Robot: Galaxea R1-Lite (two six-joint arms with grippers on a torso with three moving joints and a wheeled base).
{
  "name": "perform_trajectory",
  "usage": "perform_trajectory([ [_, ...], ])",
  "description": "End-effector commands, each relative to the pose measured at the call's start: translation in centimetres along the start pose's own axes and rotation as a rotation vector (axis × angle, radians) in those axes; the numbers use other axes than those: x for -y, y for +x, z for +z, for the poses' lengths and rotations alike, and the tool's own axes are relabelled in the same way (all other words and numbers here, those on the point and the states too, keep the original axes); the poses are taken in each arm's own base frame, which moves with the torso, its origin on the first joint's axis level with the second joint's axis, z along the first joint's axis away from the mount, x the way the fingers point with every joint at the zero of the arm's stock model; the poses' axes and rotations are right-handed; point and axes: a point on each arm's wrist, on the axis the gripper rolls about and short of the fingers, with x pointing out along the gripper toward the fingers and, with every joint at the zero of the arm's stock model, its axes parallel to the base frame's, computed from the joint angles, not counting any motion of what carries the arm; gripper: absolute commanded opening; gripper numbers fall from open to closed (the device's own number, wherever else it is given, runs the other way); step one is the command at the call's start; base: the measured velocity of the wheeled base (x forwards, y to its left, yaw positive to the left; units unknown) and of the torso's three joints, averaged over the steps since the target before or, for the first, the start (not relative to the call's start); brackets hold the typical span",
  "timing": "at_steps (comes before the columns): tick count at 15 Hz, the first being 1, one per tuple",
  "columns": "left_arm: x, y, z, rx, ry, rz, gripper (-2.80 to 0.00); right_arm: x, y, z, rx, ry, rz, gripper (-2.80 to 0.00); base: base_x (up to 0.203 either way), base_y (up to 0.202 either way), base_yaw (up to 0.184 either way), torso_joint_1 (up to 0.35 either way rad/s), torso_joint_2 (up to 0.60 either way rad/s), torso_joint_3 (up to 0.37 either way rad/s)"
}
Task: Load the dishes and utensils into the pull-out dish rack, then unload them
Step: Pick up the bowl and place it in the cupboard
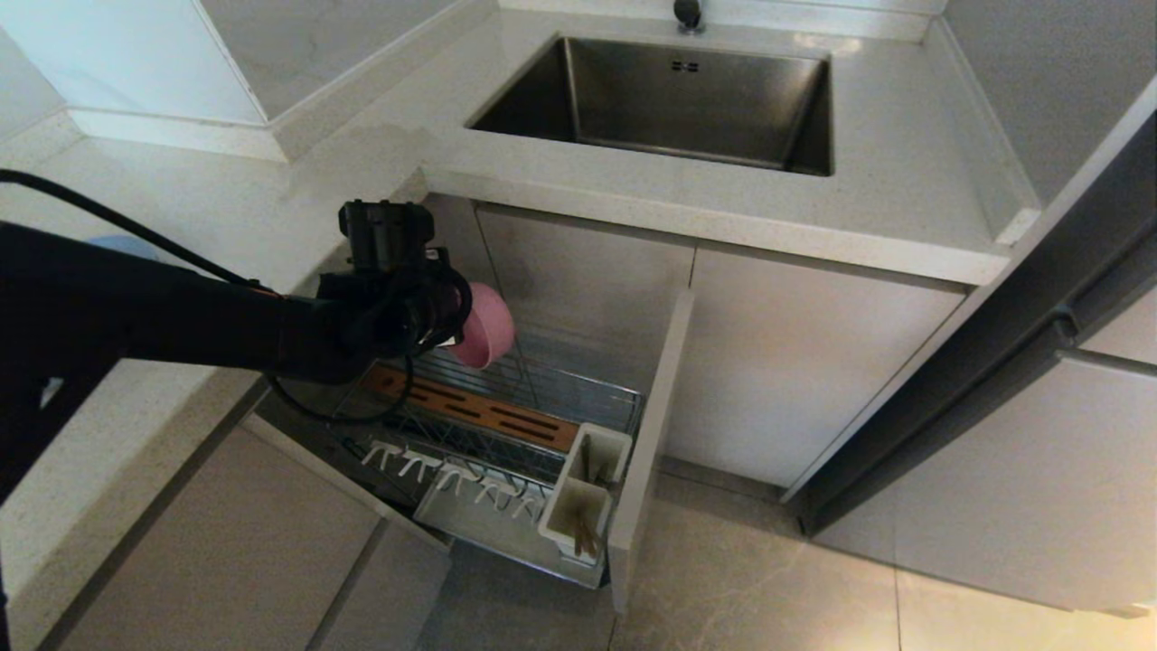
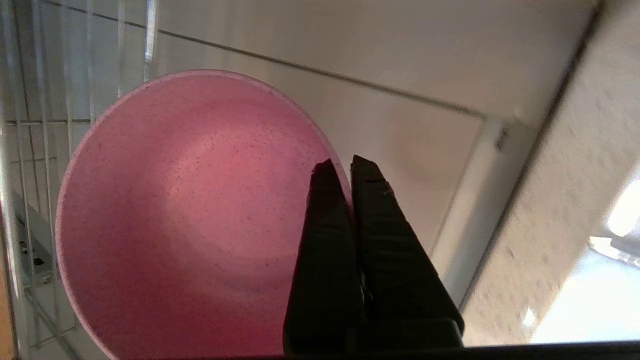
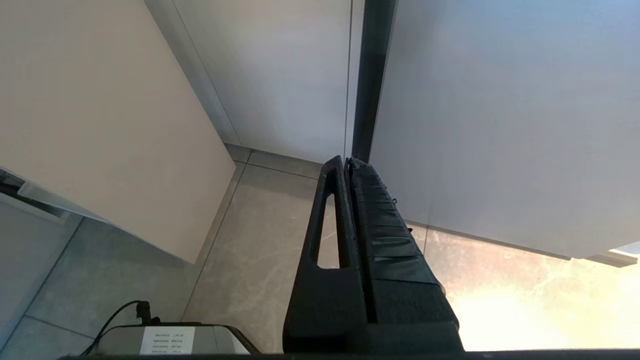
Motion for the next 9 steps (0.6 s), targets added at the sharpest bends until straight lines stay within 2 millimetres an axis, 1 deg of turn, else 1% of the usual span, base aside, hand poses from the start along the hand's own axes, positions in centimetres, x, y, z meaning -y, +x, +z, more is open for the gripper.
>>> perform_trajectory([
  [1,-1.2,1.2,0.3,0.018,-0.018,0.021,-2.80,0.0,0.0,0.0,0.001,0.000,0.000,-2.80,0.000,0.000,0.000,0.000,0.00,0.000],
  [4,-1.8,2.3,0.3,0.022,-0.035,-0.018,-2.80,0.0,0.0,0.0,0.001,0.000,0.000,-2.80,0.000,0.000,0.000,0.000,0.00,0.000],
  [9,-1.5,2.2,0.4,0.025,-0.038,-0.039,-2.80,0.0,0.0,0.0,0.001,0.000,0.000,-2.80,0.000,0.000,0.000,0.000,0.00,0.000],
])
